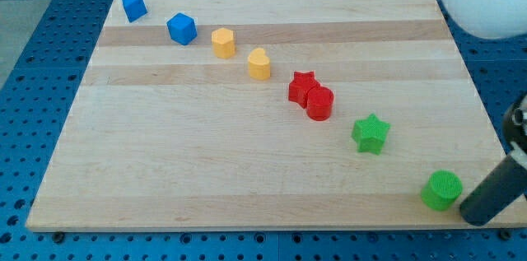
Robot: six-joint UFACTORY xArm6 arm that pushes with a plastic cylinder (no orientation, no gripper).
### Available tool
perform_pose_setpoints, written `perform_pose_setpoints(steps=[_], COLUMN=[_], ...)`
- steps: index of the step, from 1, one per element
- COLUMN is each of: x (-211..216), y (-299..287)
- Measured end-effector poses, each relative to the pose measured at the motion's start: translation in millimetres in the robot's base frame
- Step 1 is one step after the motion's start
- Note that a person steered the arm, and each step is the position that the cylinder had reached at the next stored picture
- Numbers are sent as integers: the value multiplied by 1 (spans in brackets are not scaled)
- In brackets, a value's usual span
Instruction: Push green circle towards right side
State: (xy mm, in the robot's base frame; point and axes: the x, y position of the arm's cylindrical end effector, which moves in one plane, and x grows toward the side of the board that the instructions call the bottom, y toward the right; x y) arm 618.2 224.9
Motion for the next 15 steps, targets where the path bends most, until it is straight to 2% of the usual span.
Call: perform_pose_setpoints(steps=[4,7,13,15], x=[-1,-28,-32,-32], y=[-99,-92,-42,-53])
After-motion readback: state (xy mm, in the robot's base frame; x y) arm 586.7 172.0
